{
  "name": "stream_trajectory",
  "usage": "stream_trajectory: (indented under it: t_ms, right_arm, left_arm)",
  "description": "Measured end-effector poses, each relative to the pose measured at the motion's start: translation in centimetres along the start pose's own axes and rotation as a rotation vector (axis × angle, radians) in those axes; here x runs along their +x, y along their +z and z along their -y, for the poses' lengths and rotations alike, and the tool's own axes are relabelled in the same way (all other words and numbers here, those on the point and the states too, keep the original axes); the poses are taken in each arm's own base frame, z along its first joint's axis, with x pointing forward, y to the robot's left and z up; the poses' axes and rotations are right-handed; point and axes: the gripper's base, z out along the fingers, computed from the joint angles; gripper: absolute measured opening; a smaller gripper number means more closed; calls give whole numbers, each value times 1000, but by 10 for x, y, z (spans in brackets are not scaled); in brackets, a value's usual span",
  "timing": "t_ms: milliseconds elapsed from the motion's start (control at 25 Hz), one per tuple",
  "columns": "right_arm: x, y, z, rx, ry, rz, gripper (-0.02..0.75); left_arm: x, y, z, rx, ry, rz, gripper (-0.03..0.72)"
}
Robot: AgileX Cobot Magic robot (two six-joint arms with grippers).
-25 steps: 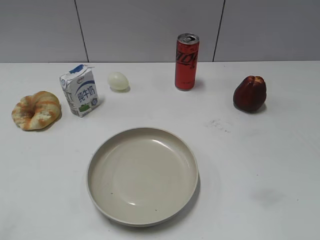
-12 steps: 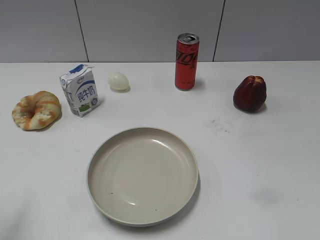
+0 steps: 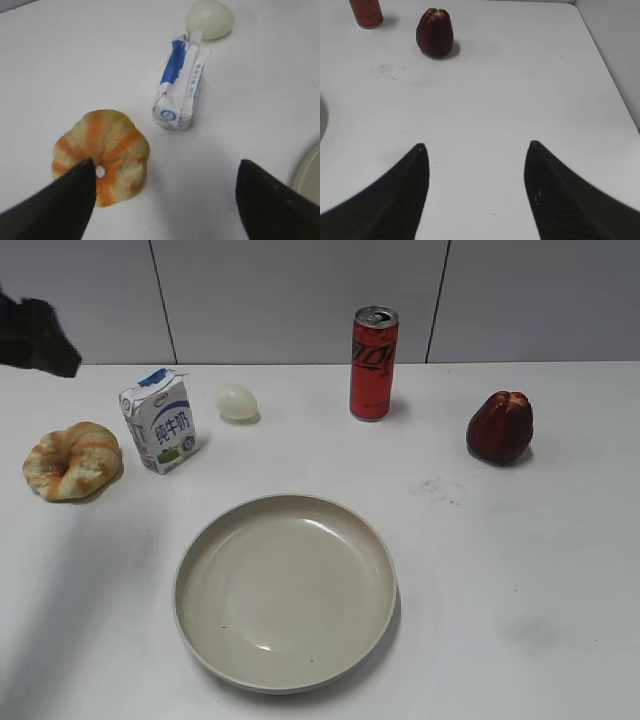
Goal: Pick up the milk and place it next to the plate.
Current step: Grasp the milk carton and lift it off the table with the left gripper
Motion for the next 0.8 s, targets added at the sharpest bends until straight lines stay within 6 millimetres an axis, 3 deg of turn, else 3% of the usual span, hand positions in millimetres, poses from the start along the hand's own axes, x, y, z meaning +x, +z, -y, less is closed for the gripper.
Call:
stream_trajectory:
  t_ms: [120,320,800]
  right_arm:
    - [0,0,0,0,0,0,459]
    - [0,0,0,0,0,0,459]
    - [0,0,0,0,0,0,459]
  left_arm:
    - [-26,34,0,53,35,-85,669]
    - [-44,80,-5,91,55,-160,669]
    - [-24,157,-10,152,68,-275,630]
